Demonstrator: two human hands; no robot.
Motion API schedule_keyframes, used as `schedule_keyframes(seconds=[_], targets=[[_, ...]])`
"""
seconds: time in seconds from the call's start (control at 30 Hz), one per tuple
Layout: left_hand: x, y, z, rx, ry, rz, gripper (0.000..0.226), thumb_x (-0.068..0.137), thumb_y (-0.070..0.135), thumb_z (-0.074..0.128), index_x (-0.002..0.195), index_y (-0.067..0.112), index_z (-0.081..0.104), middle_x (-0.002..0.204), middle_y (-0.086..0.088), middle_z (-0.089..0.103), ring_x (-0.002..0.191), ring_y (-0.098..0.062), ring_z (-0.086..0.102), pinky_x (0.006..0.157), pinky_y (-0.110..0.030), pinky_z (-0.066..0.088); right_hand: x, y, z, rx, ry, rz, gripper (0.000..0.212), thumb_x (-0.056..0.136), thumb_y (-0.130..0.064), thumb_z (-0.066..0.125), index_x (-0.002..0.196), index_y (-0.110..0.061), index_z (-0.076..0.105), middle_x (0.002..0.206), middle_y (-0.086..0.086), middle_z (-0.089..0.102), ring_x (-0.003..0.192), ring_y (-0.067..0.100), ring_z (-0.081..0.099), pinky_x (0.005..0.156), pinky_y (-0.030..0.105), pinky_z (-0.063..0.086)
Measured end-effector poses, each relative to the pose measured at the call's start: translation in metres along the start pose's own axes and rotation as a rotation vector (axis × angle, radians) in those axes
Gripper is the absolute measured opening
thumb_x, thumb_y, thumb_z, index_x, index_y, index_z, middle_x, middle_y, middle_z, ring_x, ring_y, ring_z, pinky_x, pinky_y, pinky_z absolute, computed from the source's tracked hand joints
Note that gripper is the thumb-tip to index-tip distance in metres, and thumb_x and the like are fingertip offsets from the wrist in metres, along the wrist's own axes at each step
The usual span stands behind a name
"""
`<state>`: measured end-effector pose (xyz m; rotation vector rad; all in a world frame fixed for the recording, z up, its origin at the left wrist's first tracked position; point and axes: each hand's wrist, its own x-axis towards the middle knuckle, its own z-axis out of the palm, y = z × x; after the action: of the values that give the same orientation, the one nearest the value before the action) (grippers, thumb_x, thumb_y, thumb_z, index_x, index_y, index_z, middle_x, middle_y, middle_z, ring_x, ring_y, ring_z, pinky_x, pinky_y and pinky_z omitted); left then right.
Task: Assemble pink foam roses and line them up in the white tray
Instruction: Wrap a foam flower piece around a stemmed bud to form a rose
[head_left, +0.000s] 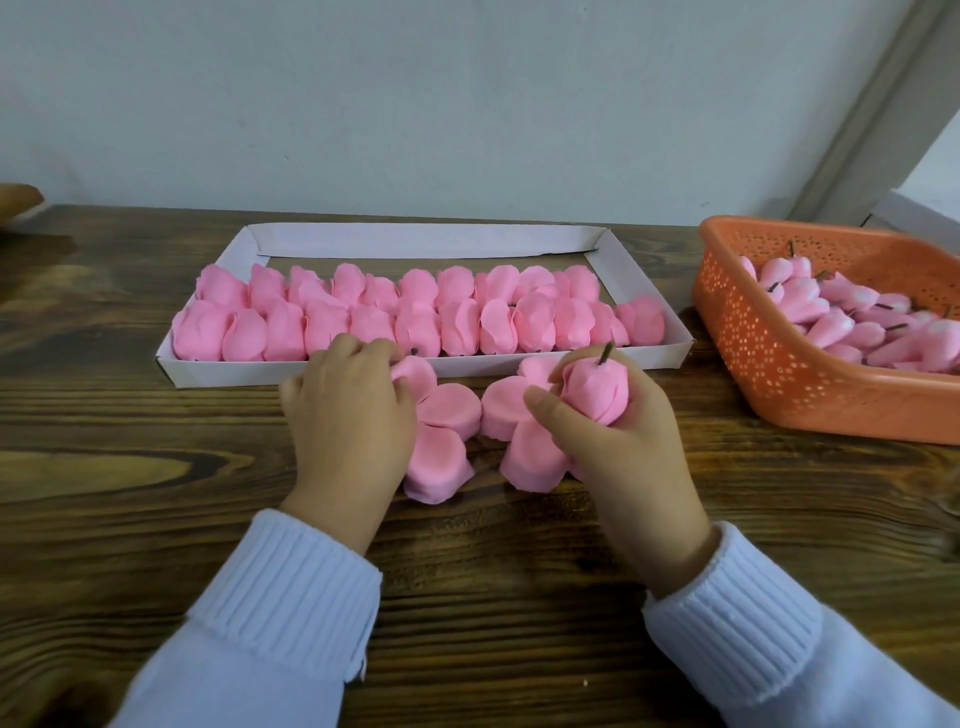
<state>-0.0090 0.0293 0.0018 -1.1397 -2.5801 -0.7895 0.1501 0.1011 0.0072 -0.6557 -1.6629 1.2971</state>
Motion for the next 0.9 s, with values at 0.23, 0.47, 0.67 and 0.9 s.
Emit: schedule_keyframes(seconds=[0.23,0.47,0.67,0.9], targets=[[0.0001,0.0000,0.0000,-0.002,-0.009,0.008,0.026,0.089,0.015,0.057,0.113,0.023,0.066,0.104,-0.004,0.056,0.101,-0.027,0.050,0.084,-0.040,0.030,0.0001,0.0006,-0.0004,-0.014,-0.007,-0.003,0.011,0.070,-0.019,0.071,0.075,-0.025,0.063,0.070,-0.011,0.062,0.069,0.007,0.058,0.066,0.028,0.047],[-0.0005,0.0038,0.0014,-0.025,0.014,0.001,0.019,0.087,0.010,0.060,0.103,0.020,0.062,0.107,-0.006,0.054,0.106,-0.028,0.048,0.085,-0.041,0.031,-0.0005,0.0007,-0.0004,-0.029,-0.012,0.007,0.011,0.070,-0.021,0.072,0.075,-0.026,0.063,0.071,-0.010,0.063,0.069,0.008,0.059,0.066,0.029,0.048],[0.0000,0.0033,0.0018,-0.040,0.040,0.012,0.012,0.092,0.025,0.058,0.103,0.022,0.060,0.086,0.002,0.063,0.092,-0.023,0.054,0.078,-0.034,0.020,-0.0010,0.0003,-0.0004,-0.035,-0.013,0.015,0.012,0.070,-0.022,0.072,0.075,-0.029,0.065,0.072,-0.010,0.064,0.070,0.008,0.061,0.066,0.029,0.048],[-0.0014,0.0028,0.0004,-0.090,0.050,-0.001,0.025,0.093,0.019,0.056,0.117,0.021,0.064,0.095,-0.002,0.069,0.100,-0.026,0.056,0.085,-0.038,0.024,-0.0019,-0.0015,-0.0008,-0.033,-0.018,0.038,0.012,0.070,-0.023,0.072,0.079,-0.027,0.065,0.074,-0.010,0.065,0.073,0.008,0.062,0.067,0.029,0.049]])
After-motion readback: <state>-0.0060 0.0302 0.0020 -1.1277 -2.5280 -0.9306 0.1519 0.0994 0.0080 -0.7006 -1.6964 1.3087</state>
